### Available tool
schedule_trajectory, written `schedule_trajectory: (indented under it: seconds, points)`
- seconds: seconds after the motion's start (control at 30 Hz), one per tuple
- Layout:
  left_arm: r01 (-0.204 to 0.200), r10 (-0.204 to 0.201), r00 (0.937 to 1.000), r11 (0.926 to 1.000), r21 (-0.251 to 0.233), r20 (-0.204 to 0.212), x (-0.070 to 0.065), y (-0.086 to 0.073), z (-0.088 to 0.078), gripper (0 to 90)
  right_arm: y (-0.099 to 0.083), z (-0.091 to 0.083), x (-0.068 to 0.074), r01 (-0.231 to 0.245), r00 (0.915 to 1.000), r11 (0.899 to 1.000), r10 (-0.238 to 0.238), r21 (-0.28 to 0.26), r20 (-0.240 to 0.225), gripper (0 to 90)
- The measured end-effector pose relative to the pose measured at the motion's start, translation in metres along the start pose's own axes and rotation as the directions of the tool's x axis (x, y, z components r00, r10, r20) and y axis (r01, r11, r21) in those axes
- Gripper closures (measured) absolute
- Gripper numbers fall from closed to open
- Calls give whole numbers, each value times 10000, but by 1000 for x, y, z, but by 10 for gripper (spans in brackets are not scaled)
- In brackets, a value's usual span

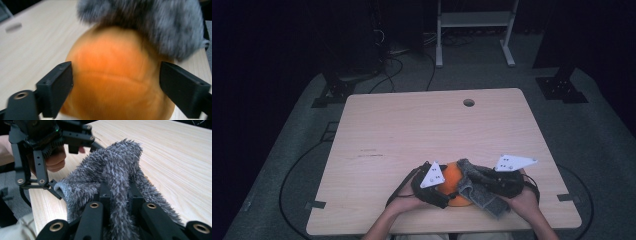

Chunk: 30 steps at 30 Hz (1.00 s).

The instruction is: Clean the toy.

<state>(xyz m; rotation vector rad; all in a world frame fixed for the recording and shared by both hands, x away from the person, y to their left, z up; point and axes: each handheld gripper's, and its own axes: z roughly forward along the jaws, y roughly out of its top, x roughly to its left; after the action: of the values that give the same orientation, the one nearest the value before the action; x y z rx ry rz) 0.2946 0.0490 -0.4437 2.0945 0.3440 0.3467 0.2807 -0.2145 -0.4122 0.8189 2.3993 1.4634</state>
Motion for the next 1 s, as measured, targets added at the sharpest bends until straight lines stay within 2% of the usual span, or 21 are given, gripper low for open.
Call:
schedule_trajectory:
  seconds: [0.07, 0.2, 0.4, 0.5, 0.57, 0.63, 0.67, 0.73, 0.8, 0.9, 0.93, 1.0]
  points:
    - [209, -209, 9998, 9997, 162, 26, 4, -3, 0, 156, -4, -1, -8, -357, 9994, 9994, 357, -26, -42, 777]
    - [435, -442, 9989, 9982, 403, 165, 9, -9, -3, 171, -17, -8, -28, -1126, 9928, 9933, 1113, 277, 444, 777]
    - [514, -522, 9985, 9978, 414, 180, 10, -11, -4, 171, -24, -5, -35, -1386, 9897, 9877, 1354, 728, 476, 776]
    - [556, -565, 9982, 9976, 421, 195, 11, -12, -5, 171, -26, -6, -38, -1418, 9879, 9853, 1348, 948, 766, 776]
    - [594, -602, 9979, 9975, 379, 218, 11, -13, -6, 171, -24, -10, -37, -1532, 9873, 9861, 1501, 640, 517, 776]
    - [719, -727, 9970, 9970, 288, 277, 13, -14, -5, 170, -19, -13, -35, -1645, 9863, 9862, 1646, 196, -43, 775]
    - [749, -757, 9967, 9968, 277, 296, 13, -14, -5, 169, -18, -13, -33, -1615, 9868, 9867, 1617, 167, -131, 774]
    - [756, -764, 9965, 9968, 250, 325, 13, -14, -5, 169, -20, -9, -33, -1557, 9877, 9872, 1561, 349, -83, 774]
    - [780, -787, 9964, 9967, 234, 325, 13, -14, -5, 169, -25, -7, -38, -1827, 9830, 9820, 1834, 480, -101, 774]
    - [781, -789, 9964, 9966, 254, 317, 13, -15, -6, 168, -31, -8, -49, -2172, 9761, 9711, 2159, 988, 244, 773]
    - [762, -770, 9965, 9968, 258, 317, 13, -14, -6, 167, -31, -10, -50, -2222, 9750, 9702, 2204, 965, 288, 773]
    - [648, -656, 9972, 9977, 219, 348, 11, -14, -5, 166, -27, -14, -50, -2228, 9748, 9729, 2230, 613, 48, 774]
